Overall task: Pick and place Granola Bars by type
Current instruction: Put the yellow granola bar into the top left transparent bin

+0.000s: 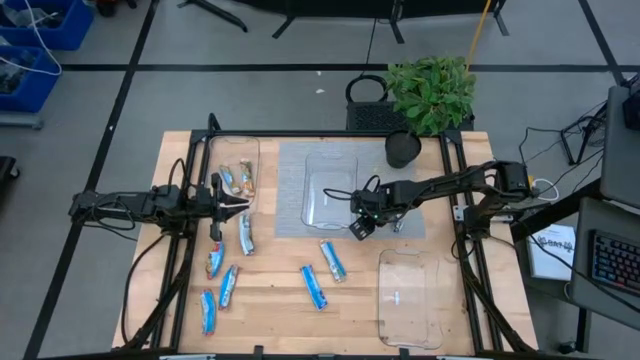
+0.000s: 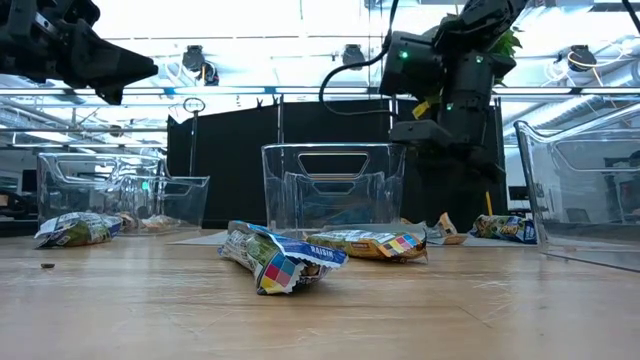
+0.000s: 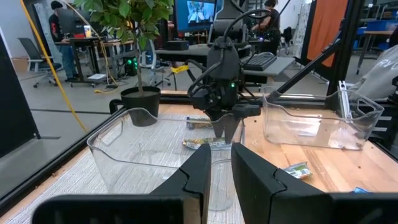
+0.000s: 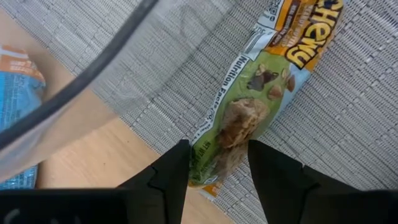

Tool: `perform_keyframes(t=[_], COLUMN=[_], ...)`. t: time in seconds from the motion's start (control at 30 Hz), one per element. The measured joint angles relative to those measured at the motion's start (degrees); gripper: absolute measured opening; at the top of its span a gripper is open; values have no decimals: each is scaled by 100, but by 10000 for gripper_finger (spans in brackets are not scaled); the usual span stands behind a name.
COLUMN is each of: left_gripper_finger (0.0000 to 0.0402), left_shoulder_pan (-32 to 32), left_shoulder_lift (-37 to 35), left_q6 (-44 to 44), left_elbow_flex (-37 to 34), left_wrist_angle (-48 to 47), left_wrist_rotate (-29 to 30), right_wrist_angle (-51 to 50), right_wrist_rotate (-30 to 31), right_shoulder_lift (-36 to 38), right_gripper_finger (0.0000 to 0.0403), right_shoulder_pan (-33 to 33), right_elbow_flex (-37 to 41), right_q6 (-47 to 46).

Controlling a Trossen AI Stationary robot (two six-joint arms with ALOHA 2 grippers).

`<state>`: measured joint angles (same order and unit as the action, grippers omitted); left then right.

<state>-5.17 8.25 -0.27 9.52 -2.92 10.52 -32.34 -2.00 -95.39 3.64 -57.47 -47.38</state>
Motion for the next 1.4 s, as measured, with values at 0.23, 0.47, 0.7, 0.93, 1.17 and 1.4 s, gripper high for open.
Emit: perform_keyframes(t=[0.23, 0.47, 0.7, 0.93, 1.17, 1.4], left_gripper_finger=[67, 67, 67, 67, 67, 67], left_shoulder_pan=[0, 1, 0, 0, 0, 0], left_shoulder_lift=[-2, 0, 0, 0, 0, 0], left_q6=[0, 0, 0, 0, 0, 0], left_elbow_flex=[0, 0, 0, 0, 0, 0], left_wrist_angle=[0, 0, 0, -2, -2, -2], left_wrist_rotate=[0, 0, 0, 0, 0, 2], right_wrist_angle=[-2, 2, -43, -282, -439, -499], right_wrist_rotate=[-10, -109, -118, -107, -77, 194], right_shoulder_lift=[2, 11, 13, 13, 21, 109], right_gripper_finger=[114, 41, 4, 2, 1, 0], right_shoulder_pan=[0, 2, 2, 4, 2, -2], right_elbow_flex=[0, 0, 0, -3, -7, 10], right_q6=[30, 216, 434, 429, 412, 461])
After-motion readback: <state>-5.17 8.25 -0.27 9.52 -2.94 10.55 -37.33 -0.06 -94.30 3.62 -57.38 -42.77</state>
